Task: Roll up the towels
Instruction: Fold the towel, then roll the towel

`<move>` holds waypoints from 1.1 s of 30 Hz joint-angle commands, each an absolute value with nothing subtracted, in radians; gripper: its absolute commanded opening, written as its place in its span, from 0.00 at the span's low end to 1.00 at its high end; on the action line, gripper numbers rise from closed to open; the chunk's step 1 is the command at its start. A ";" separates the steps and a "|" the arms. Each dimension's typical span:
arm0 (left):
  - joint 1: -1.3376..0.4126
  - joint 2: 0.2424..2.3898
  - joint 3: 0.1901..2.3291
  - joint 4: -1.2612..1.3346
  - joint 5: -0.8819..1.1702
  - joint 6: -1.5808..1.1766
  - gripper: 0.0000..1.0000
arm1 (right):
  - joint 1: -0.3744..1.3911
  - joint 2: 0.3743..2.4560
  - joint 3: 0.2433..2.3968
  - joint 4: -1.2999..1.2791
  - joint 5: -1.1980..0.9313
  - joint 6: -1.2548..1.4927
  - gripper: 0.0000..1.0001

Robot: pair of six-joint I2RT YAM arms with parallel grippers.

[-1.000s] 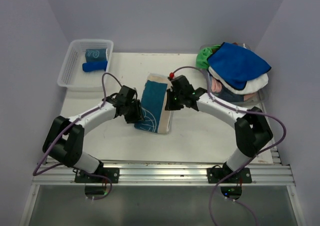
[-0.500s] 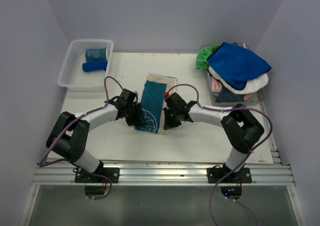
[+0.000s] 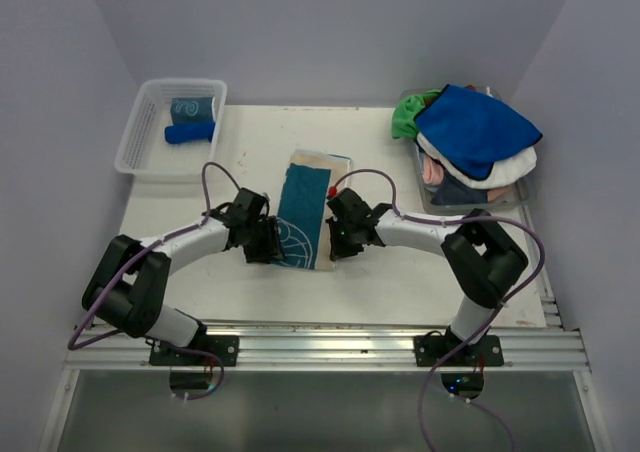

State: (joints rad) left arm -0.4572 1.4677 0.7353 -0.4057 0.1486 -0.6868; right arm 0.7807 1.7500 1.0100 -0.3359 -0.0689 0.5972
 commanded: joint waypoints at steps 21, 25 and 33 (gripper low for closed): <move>-0.391 1.244 0.773 -0.653 0.060 -0.658 0.51 | 1.106 1.644 1.109 -0.388 0.270 0.120 0.47; -0.354 1.236 0.784 -0.658 0.054 -0.680 0.52 | 1.140 1.724 1.156 -0.351 0.305 0.052 0.52; -0.311 1.246 0.766 -0.634 0.101 -0.698 0.54 | 1.146 1.844 1.189 -0.295 0.354 -0.024 0.52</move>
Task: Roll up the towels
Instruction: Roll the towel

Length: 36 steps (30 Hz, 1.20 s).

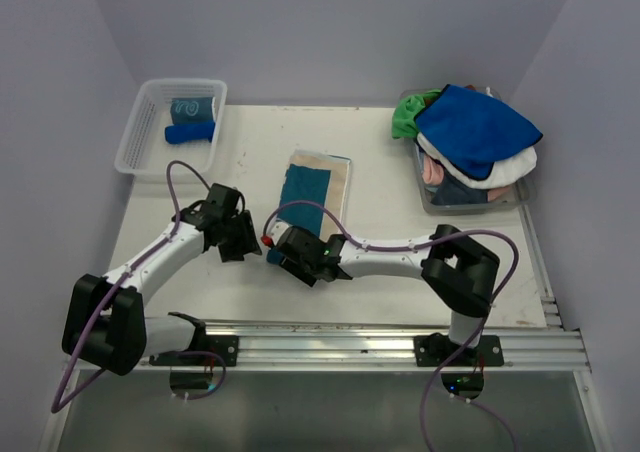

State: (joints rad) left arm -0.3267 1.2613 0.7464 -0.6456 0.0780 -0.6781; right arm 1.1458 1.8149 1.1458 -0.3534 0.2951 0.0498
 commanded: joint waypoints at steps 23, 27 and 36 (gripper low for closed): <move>-0.262 1.218 0.663 -0.450 0.350 -0.746 0.64 | 0.845 1.896 1.390 -0.478 -0.351 0.201 0.00; -0.264 1.227 0.670 -0.422 0.362 -0.746 0.62 | 0.795 1.977 1.498 -0.552 -0.532 0.264 0.00; -0.264 1.250 0.713 -0.377 0.348 -0.759 0.61 | 0.703 2.054 1.565 -0.571 -0.758 0.388 0.00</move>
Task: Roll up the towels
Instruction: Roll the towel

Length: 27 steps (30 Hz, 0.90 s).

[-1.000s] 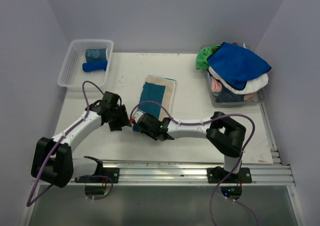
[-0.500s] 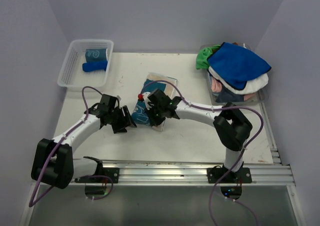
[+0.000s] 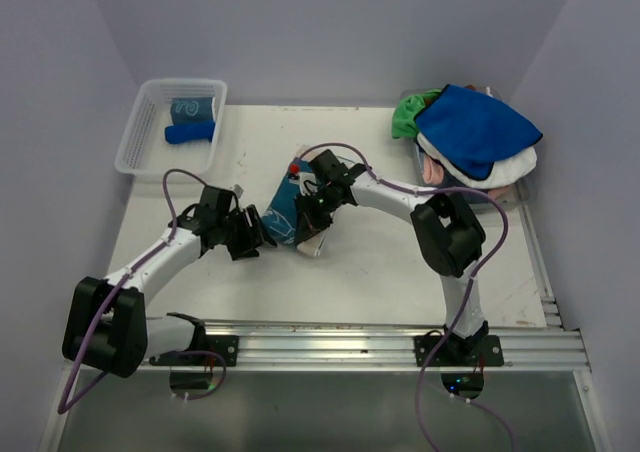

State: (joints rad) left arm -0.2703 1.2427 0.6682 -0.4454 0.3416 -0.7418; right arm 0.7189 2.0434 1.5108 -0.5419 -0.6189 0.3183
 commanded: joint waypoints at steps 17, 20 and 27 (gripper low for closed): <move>-0.262 1.410 0.861 -0.318 0.288 -0.752 0.70 | 0.626 2.129 1.634 -0.571 -0.814 0.462 0.00; -0.262 1.414 0.865 -0.316 0.281 -0.761 0.75 | 0.626 2.138 1.631 -0.557 -0.821 0.468 0.00; -0.264 1.473 0.907 -0.275 0.276 -0.781 0.71 | 0.611 2.183 1.692 -0.551 -0.822 0.494 0.00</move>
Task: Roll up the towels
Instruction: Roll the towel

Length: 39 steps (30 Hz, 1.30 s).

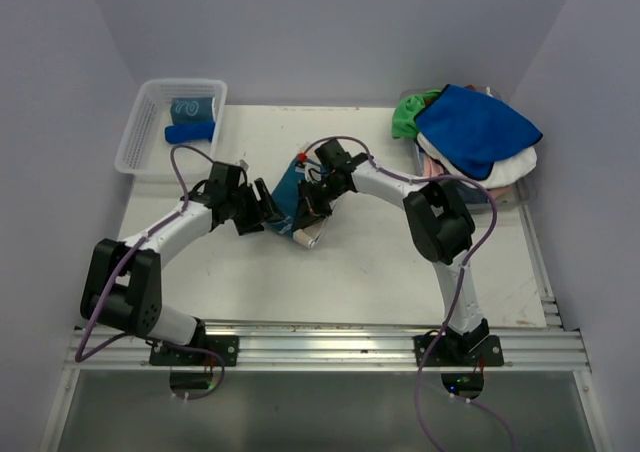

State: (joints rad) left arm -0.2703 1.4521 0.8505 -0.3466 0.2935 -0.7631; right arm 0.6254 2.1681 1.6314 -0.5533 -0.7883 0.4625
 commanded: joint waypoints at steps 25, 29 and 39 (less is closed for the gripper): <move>-0.264 1.710 1.132 -0.229 0.246 -0.775 0.66 | 0.526 2.441 2.049 -0.805 -0.762 0.377 0.01; -0.258 1.782 1.183 -0.232 0.233 -0.761 0.65 | 0.518 2.453 2.051 -0.796 -0.762 0.383 0.01; -0.227 1.881 1.223 -0.164 0.193 -0.801 0.64 | 0.503 2.314 1.930 -0.715 -0.652 0.387 0.44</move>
State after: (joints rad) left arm -0.2584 1.8538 1.1854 -0.2226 0.2413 -0.7792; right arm 0.5144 2.4332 1.9938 -0.7380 -0.7341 0.3923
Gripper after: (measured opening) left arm 0.644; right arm 0.390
